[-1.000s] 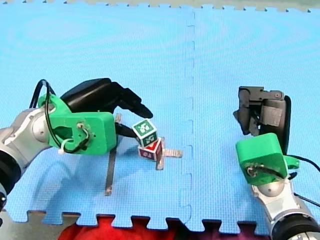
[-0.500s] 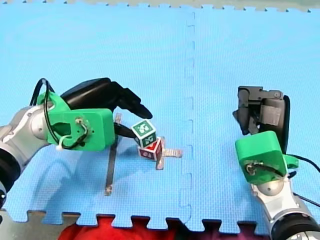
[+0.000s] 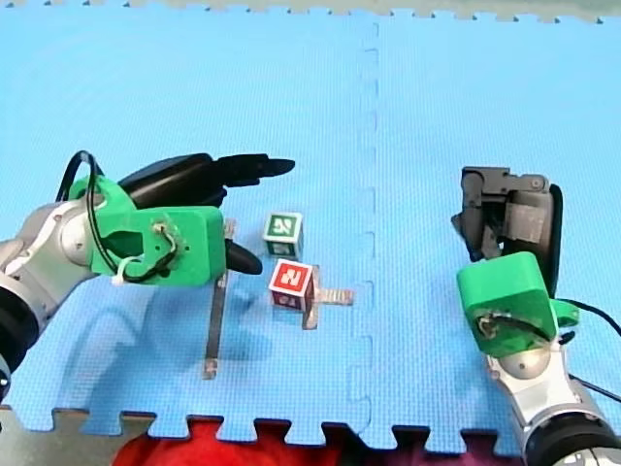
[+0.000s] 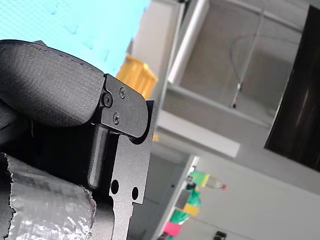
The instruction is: Stack cube left
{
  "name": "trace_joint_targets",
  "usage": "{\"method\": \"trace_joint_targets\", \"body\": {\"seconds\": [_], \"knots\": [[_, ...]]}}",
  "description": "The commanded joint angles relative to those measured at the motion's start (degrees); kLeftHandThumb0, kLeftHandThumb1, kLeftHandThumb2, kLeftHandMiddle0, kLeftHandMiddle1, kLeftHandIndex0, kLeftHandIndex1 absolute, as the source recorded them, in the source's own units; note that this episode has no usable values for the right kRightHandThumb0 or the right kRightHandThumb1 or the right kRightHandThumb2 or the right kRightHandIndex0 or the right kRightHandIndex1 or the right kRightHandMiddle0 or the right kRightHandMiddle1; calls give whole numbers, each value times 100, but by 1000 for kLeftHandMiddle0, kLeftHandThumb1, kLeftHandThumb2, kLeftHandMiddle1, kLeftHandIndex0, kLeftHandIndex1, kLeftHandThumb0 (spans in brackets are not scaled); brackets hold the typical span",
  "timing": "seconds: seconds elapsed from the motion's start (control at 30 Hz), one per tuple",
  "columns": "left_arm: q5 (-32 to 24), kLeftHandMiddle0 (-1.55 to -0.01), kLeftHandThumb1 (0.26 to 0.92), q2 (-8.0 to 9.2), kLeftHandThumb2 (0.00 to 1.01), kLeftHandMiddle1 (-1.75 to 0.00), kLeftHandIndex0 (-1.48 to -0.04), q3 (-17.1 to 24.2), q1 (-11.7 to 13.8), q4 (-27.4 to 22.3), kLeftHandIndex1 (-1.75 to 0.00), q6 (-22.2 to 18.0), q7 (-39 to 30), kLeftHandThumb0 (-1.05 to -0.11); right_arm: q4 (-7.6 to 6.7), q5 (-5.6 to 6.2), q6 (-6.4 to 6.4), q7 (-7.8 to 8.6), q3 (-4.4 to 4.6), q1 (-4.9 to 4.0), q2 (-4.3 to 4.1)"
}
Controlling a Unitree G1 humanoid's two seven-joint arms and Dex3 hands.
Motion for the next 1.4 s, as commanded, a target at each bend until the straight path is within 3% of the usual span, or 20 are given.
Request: {"method": "trace_joint_targets", "body": {"seconds": [0.0,0.5,0.83,1.07,1.33,1.37], "knots": [[-97,-754,873,11,8,-1746,-139,83,34,-11,0,-24,-88,-1048,23,4,5,-17,2,-12,-10],[-120,-766,902,21,15,-1746,-154,112,37,15,-8,-142,-77,-1048,87,29,-47,23,-13,-2,-7],[-295,-752,920,28,17,-1746,-180,308,-3,182,-17,-51,-155,-1048,139,48,52,19,-34,-84,22],[63,-858,868,142,2,-1746,-636,186,-18,285,-82,-516,725,-1048,168,118,14,118,-75,-128,12],[106,-865,865,163,1,-1746,-659,227,-22,403,-48,-627,1188,-1048,160,179,-79,234,-113,-146,-19],[97,-866,865,165,1,-1685,-673,235,-16,408,-42,-646,1213,-1048,156,171,-89,227,-110,-146,-21]]}}
